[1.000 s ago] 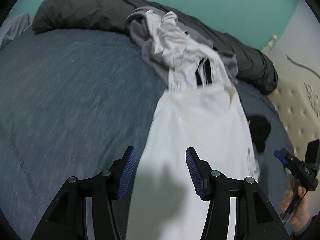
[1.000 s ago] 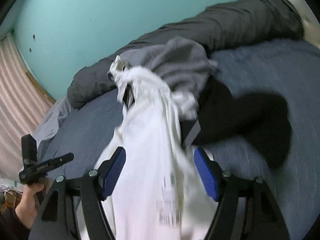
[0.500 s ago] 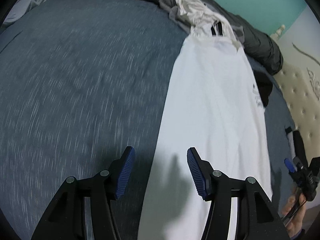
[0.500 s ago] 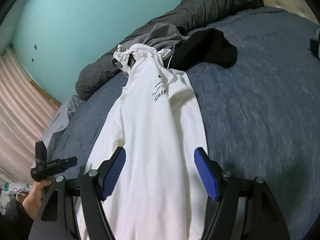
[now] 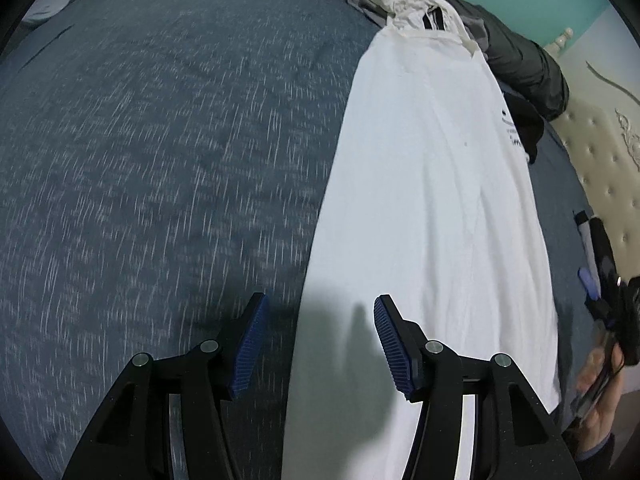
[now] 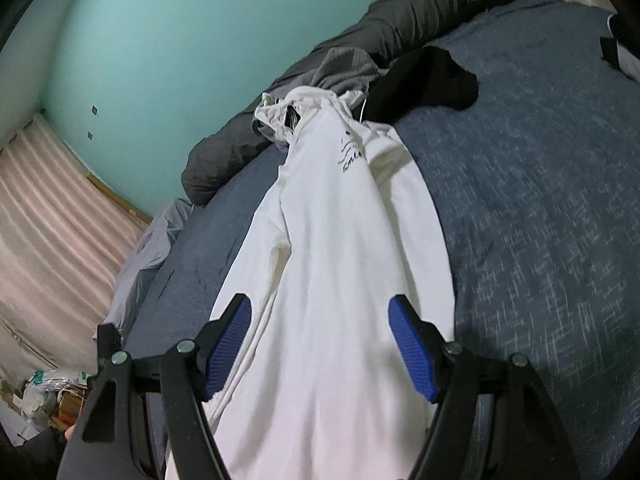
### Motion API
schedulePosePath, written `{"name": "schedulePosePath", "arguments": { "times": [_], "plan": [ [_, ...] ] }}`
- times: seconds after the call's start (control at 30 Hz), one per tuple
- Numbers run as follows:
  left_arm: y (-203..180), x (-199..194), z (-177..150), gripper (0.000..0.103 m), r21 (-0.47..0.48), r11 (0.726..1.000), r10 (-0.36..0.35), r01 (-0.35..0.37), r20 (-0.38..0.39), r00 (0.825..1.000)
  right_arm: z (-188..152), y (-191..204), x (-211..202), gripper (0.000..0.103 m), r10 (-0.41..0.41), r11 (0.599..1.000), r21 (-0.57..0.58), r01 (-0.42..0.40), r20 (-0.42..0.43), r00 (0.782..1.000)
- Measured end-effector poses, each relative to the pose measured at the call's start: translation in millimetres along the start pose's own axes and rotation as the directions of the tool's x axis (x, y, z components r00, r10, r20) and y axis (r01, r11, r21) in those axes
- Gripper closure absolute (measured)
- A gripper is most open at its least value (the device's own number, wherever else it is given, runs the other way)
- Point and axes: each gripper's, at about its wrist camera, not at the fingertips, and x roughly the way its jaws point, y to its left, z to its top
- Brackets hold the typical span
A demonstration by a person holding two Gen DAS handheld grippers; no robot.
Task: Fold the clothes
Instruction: 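Move the left tool to a shirt sleeve and grasp its cuff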
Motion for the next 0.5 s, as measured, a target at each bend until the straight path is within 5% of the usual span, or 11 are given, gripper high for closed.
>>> {"name": "schedulePosePath", "arguments": {
  "times": [0.27, 0.5],
  "plan": [
    [3.3, 5.2, -19.1, 0.047, -0.004, 1.000, 0.005, -0.005, -0.044, 0.999, 3.5, -3.7, 3.0, 0.031, 0.014, 1.000, 0.027, -0.014, 0.012, 1.000],
    [-1.3, 9.5, -26.8, 0.089, 0.043, 0.999, 0.011, -0.008, -0.067, 0.998, 3.9, -9.6, 4.1, 0.031, 0.015, 0.999, 0.048, -0.016, 0.015, 1.000]
  ]
}}
